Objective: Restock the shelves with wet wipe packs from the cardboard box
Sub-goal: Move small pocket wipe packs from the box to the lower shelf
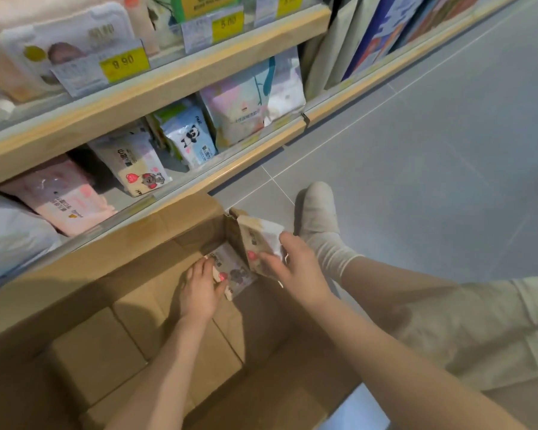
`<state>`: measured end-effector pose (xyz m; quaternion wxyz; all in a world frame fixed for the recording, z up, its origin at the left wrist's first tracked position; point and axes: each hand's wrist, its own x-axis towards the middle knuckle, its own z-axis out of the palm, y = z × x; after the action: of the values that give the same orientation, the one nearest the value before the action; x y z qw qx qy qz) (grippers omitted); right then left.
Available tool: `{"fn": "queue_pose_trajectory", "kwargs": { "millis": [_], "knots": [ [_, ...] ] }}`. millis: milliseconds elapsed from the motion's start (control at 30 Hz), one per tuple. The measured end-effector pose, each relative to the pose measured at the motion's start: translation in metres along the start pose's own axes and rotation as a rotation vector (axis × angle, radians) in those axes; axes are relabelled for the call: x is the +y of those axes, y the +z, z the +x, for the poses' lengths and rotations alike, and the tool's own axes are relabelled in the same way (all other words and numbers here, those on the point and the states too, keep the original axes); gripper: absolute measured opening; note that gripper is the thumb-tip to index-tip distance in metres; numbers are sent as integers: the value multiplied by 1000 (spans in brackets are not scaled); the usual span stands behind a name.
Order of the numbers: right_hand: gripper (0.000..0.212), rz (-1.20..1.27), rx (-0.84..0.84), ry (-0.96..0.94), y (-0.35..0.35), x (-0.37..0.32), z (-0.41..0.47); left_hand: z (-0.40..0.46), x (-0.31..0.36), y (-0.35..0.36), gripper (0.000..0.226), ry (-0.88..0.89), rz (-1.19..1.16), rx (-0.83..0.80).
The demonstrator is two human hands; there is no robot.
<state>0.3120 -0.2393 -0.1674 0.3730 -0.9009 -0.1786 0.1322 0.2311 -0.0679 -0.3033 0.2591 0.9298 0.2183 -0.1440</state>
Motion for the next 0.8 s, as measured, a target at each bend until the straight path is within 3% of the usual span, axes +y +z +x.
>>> {"fn": "queue_pose_trajectory", "kwargs": {
  "millis": [67,133,433,600,800],
  "knots": [
    [29,17,-25,16,-1,1,1,5,3,3,67,-64,-2,8],
    [9,48,-62,19,-1,4,2,7,4,4,73,-128,0,13],
    [26,67,-79,84,3,8,3,5,-6,-2,63,-236,-66,15],
    [27,77,-78,109,4,8,3,-7,-15,-8,45,-247,-155,34],
    [27,73,-81,140,2,3,0,-16,-22,-7,56,-287,-158,-19]
  ]
}}
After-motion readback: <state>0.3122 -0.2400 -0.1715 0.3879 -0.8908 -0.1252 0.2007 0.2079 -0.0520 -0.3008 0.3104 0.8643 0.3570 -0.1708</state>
